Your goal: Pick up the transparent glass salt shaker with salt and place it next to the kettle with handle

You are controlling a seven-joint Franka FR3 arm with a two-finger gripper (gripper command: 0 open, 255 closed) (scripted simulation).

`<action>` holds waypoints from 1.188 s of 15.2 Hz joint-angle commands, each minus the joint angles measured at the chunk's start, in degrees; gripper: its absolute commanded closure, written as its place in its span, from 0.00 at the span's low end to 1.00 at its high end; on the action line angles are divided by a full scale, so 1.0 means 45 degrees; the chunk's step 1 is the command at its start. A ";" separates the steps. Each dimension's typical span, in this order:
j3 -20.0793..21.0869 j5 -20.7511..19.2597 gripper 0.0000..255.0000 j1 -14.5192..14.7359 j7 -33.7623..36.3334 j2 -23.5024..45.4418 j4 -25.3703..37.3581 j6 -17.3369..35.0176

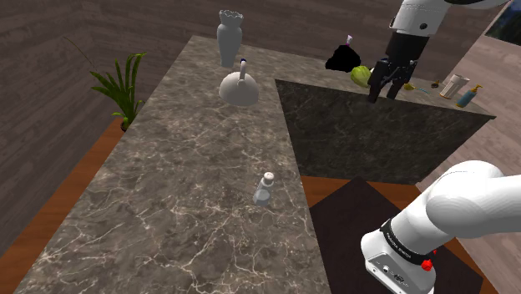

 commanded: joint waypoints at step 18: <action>0.3848 0.3625 0.00 0.1951 0.3894 0.1892 -0.2206 0.4760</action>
